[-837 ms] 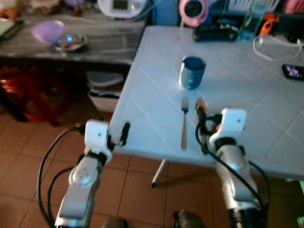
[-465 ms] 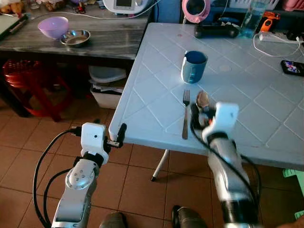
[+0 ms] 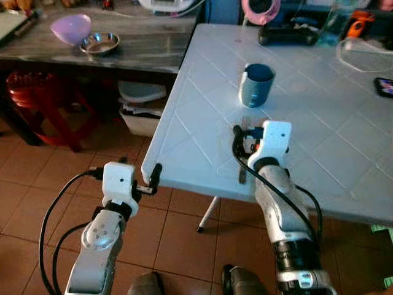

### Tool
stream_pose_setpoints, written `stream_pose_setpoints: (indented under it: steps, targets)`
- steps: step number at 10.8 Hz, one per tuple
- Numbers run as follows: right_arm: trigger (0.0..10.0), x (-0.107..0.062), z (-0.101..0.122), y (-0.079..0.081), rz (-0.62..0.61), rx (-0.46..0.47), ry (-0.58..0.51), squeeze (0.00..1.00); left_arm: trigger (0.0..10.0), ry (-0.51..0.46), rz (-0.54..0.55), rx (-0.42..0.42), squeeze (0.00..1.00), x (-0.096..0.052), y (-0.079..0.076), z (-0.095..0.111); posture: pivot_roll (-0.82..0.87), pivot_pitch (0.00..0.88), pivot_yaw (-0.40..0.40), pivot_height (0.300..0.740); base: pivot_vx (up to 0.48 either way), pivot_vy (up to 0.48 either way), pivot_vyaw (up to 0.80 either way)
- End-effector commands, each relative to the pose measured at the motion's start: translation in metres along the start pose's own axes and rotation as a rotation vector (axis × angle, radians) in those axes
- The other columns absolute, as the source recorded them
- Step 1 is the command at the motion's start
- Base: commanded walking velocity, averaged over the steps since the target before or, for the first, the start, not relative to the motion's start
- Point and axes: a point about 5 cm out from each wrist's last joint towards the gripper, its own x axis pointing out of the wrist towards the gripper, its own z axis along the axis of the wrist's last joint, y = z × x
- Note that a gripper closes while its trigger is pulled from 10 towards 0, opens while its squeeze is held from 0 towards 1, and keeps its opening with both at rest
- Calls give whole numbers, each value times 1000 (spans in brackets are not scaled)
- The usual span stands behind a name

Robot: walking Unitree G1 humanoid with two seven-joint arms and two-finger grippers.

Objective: Setting the table

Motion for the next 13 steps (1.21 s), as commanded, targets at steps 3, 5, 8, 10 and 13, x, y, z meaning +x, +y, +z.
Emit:
stream_pose_setpoints:
  steps: [3,5,8,10,13]
  targets:
    - [10000,7,2,27,40,31,67,0,10000,8,-13,8,0,-4,-1,2,44,195,40,740,0,0,0]
    - [10000,-1,-1,27,42,23,94,0,10000,6,-7,8,0,-4,0,3,45,197,35,740,0,0,0]
    - [10000,-14,4,14,-8,-5,109,0,10000,7,-5,7,0,-4,2,4,35,205,36,740,0,0,0]
    - [10000,-15,12,6,-43,-38,65,0,10000,7,-13,6,0,-4,1,4,31,205,40,740,0,0,0]
    - [10000,-17,3,9,-35,15,133,0,10000,9,-13,10,0,-3,2,4,40,205,40,740,0,0,0]
